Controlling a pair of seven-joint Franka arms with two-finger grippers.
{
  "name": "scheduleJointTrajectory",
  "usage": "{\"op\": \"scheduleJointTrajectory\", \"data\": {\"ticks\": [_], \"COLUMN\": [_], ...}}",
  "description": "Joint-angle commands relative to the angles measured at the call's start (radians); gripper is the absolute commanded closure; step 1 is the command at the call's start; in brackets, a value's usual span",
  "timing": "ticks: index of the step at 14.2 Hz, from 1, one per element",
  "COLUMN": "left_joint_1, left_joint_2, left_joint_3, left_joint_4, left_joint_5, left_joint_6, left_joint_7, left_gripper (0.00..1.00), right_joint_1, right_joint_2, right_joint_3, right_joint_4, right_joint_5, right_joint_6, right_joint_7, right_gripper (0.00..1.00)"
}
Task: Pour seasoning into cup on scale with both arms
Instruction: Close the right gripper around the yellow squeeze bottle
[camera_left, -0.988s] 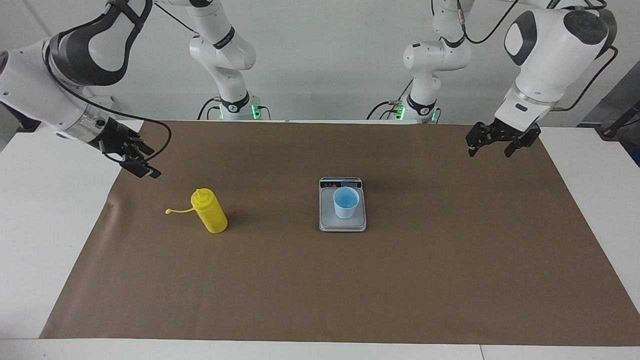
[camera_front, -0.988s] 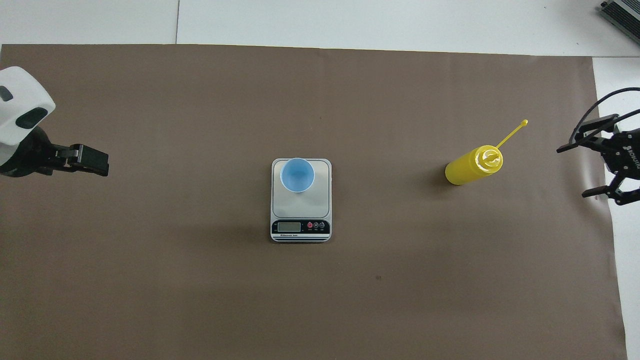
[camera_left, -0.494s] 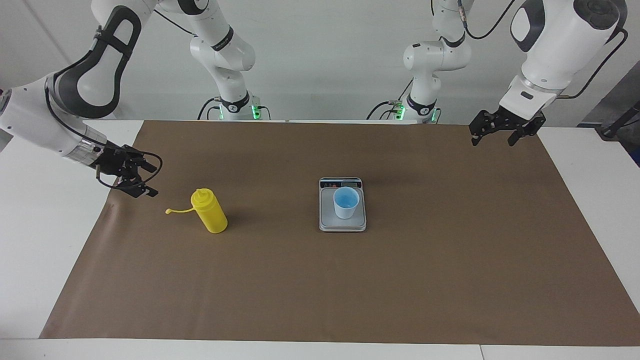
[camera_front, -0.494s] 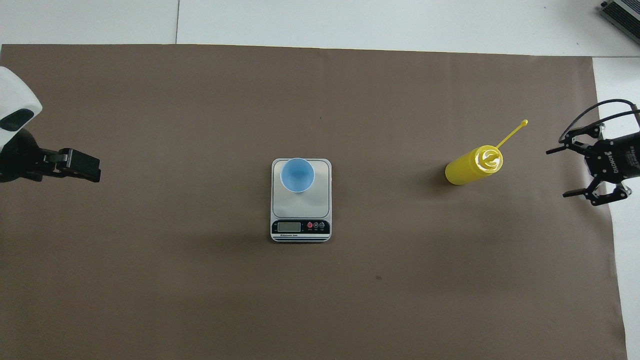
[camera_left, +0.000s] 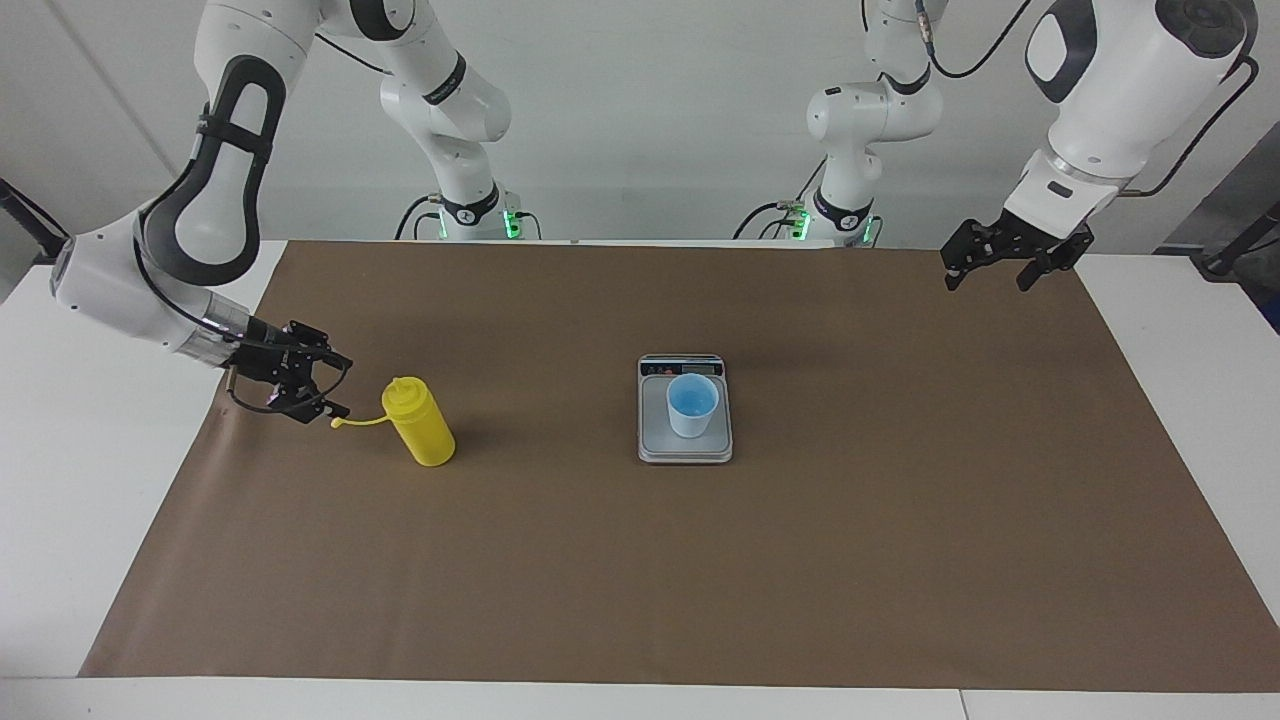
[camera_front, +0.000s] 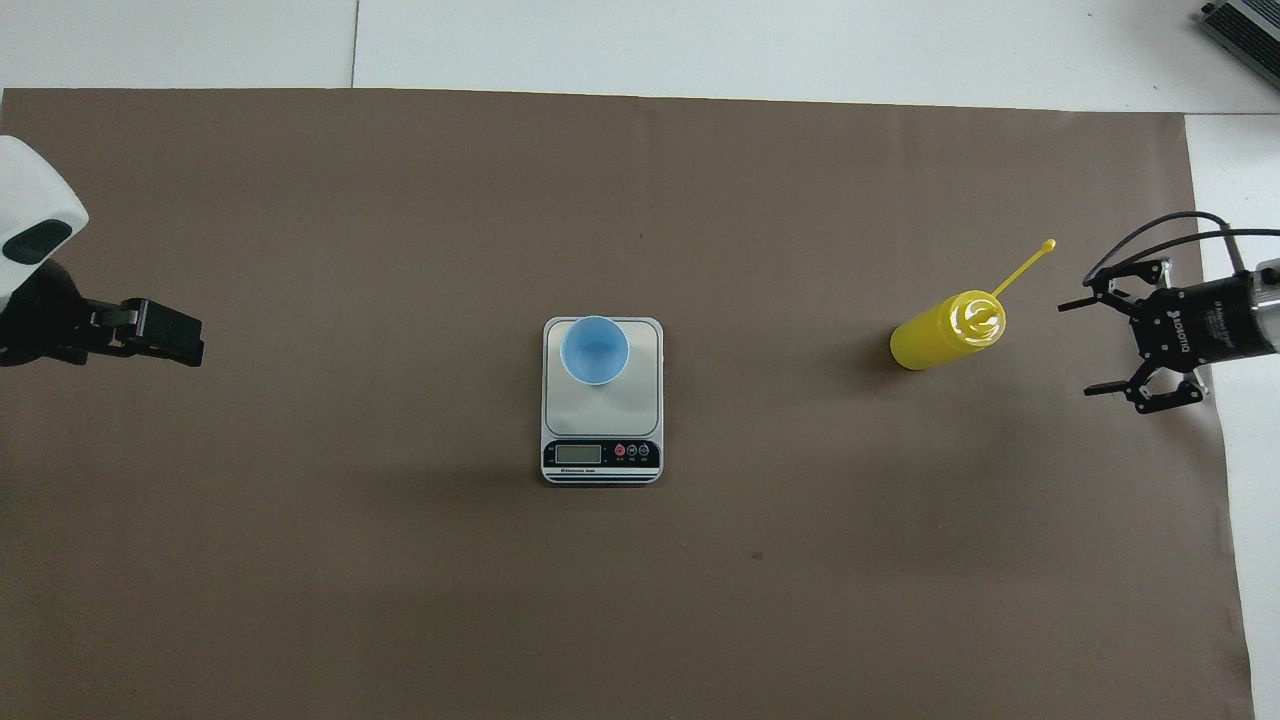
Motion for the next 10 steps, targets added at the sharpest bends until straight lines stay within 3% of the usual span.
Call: {"op": "scheduleJointTrajectory", "data": {"ticks": [1,10], "left_joint_1": [0.019,0.018], "left_joint_2": [-0.03,-0.035], "left_joint_3": [-0.006,-0.006], "left_joint_4": [-0.024,-0.025], "left_joint_5": [-0.017,-0.017], "left_joint_6": [0.011,0.02], "left_joint_7": [0.005,0.011], "left_gripper": [0.0,0.0], "right_joint_1": [-0.014,0.004], "right_joint_2": [0.046,0.071], "right_joint_3": [0.008,0.01], "right_joint_4": [-0.002,-0.033], "right_joint_5": [0.1,0.264], "right_joint_6": [0.004,0.002], "right_joint_7": [-0.005,-0.005], "right_gripper": [0.0,0.0]}}
